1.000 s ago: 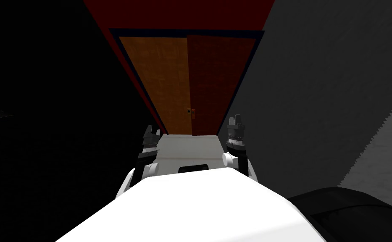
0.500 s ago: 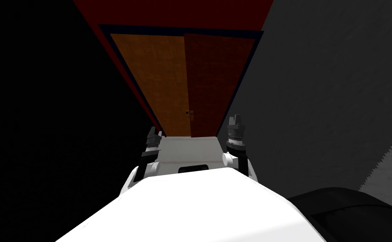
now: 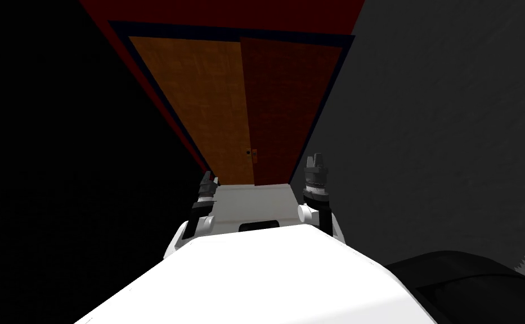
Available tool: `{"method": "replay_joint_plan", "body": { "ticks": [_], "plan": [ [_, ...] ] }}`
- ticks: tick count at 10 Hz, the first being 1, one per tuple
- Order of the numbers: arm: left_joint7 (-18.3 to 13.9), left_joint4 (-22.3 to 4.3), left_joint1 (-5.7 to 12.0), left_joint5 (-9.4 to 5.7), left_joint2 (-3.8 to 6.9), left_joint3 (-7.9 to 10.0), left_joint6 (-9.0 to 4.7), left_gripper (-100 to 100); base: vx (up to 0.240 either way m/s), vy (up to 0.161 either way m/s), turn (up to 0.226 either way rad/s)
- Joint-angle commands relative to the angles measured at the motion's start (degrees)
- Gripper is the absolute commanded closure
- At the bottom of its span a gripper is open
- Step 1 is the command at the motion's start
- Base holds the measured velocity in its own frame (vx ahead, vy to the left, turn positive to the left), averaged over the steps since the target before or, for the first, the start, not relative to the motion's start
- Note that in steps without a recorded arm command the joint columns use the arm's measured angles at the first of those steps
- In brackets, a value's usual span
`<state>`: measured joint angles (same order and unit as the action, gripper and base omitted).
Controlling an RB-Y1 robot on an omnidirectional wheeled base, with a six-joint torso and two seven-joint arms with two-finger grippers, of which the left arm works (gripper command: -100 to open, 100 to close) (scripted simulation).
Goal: Pull the door open
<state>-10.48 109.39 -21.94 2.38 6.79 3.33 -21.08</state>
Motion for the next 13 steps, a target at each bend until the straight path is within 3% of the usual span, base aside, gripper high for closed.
{"method": "replay_joint_plan", "body": {
  "ticks": [1,2,13],
  "plan": [
    [0.0,-2.0,0.83,-0.16,0.26,0.1,-0.06,-100,0.086,-0.013,-0.04],
    [-0.1,-4.2,1.8,-0.42,0.71,0.28,0.17,-100,0.119,-0.033,-0.081],
    [-0.6,-17.2,7.69,-1.92,3.22,1.25,1.55,-100,0.12,-0.036,-0.048]
  ]
}}
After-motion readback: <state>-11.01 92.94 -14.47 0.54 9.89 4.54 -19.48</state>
